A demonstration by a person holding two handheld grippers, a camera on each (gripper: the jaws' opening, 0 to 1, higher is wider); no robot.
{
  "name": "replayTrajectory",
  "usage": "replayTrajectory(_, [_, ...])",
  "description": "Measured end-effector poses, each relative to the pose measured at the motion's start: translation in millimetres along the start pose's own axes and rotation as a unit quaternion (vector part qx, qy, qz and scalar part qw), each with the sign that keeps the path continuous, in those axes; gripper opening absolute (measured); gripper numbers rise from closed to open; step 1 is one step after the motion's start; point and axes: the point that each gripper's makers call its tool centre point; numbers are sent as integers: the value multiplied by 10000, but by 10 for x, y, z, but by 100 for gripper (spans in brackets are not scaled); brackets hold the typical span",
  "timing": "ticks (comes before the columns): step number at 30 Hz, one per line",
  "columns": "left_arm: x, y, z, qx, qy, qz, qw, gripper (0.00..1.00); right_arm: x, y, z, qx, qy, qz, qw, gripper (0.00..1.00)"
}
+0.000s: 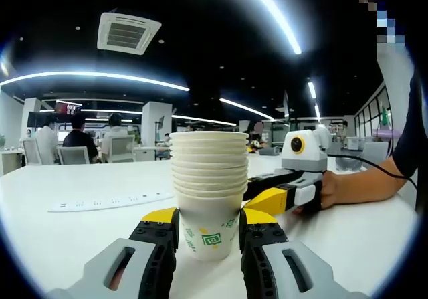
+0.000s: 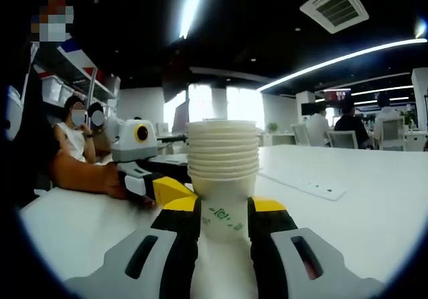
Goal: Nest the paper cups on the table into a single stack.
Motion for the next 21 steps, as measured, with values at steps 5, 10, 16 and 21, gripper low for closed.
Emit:
replayTrajectory(5, [-4,-2,31,-14,3,0,10000,38,-7,-1,8,-2,-1,3,10000,30])
replayTrajectory(10, [10,-6,-12,-35,3,5,10000,38,-16,-19,7,38,-1,-16,10000,30])
replayTrajectory(16, [13,-7,13,-62,-2,30,10000,39,-18,-66,-19,152,7,-71,9999,32])
replayTrajectory(21, [6,-18,48,-135,-15,10,9999,41,-14,-79,-11,193,-25,-87,9998,36])
Point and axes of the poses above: the point that each gripper's makers call its tool centre point, and the gripper's own axes: x roughly forward along the fingers, z roughly to its left, y roughly out of its underside, and after that the axes turned 11 degrees about y, right-handed
